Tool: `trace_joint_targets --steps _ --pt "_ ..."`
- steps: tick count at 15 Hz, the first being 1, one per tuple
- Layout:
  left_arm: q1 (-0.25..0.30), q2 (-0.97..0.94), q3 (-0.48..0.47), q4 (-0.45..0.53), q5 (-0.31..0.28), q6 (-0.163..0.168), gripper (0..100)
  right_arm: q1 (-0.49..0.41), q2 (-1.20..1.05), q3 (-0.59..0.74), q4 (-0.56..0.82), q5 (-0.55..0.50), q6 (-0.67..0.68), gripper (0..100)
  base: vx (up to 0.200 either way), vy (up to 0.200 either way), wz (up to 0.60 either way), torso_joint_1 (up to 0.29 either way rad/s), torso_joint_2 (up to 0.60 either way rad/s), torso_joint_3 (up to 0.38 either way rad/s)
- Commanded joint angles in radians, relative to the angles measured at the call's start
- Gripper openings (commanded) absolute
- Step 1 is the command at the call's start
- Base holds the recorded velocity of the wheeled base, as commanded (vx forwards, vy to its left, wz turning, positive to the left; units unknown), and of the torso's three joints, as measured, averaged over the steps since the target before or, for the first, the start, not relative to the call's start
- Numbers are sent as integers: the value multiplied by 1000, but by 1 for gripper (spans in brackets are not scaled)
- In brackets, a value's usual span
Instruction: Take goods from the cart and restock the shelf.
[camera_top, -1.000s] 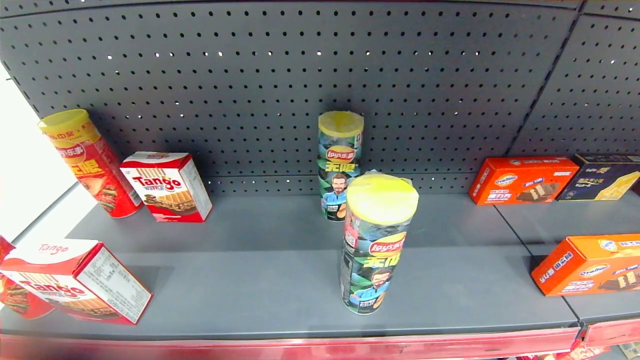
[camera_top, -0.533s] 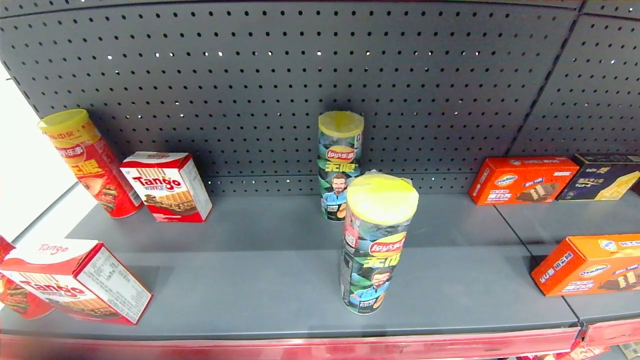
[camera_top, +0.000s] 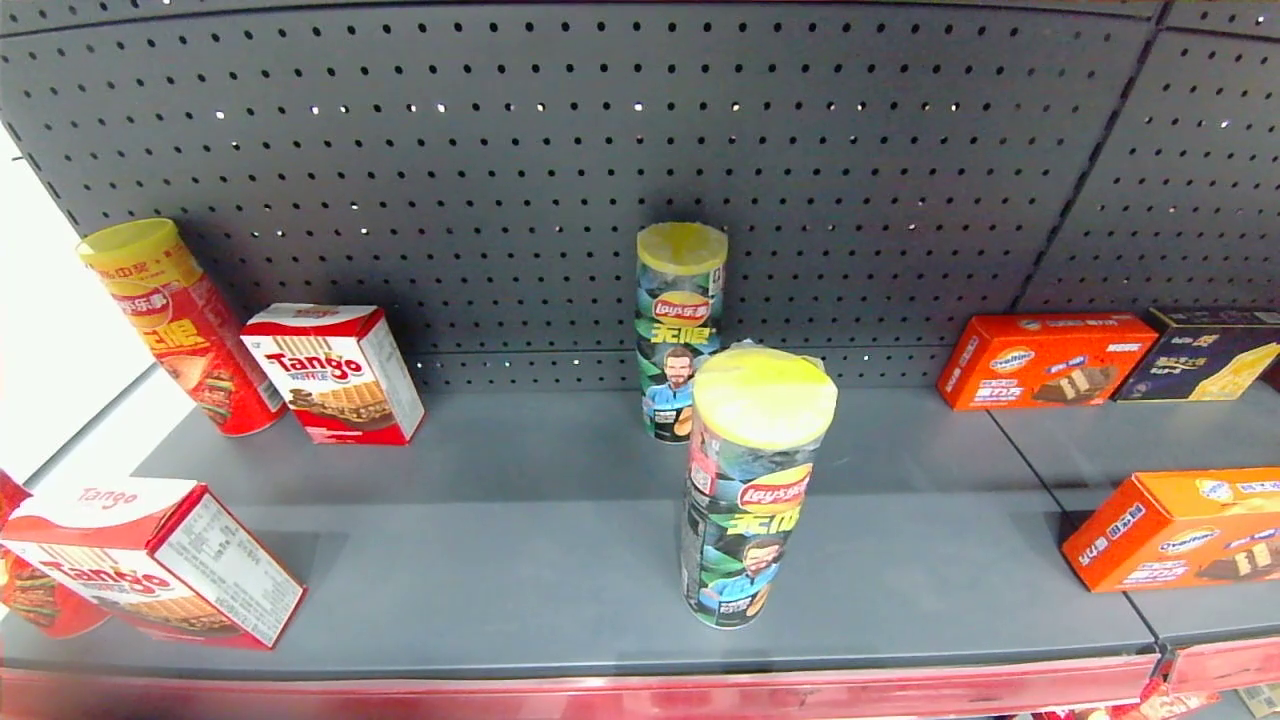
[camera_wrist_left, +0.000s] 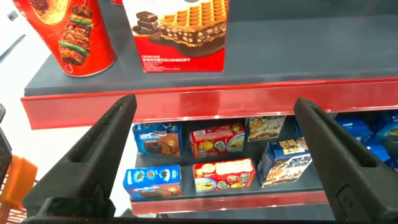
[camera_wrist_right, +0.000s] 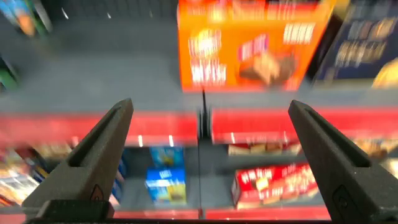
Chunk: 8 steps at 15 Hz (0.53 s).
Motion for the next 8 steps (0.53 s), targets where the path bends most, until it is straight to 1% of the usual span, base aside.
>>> trace_joint_targets --steps 1,3,5,6,7,8 --pt "-1 3 0 1 -1 0 100 108 459 -272 -100 69 -4 100 0 0 0 0 0 0" --pt "-1 2 0 1 -1 3 100 211 568 -271 -162 70 -25 100 0 0 0 0 0 0" --pt "1 2 0 -1 1 2 100 340 695 -272 -220 67 -55 100 0 0 0 0 0 0" --pt "1 2 0 -1 -1 2 100 367 738 -272 -235 67 -56 100 0 0 0 0 0 0" --pt "1 2 0 -1 -1 2 100 421 827 -278 -277 67 -71 100 0 0 0 0 0 0" --pt "1 2 0 -1 1 0 100 436 884 -283 -309 67 -76 100 0 0 0 0 0 0"
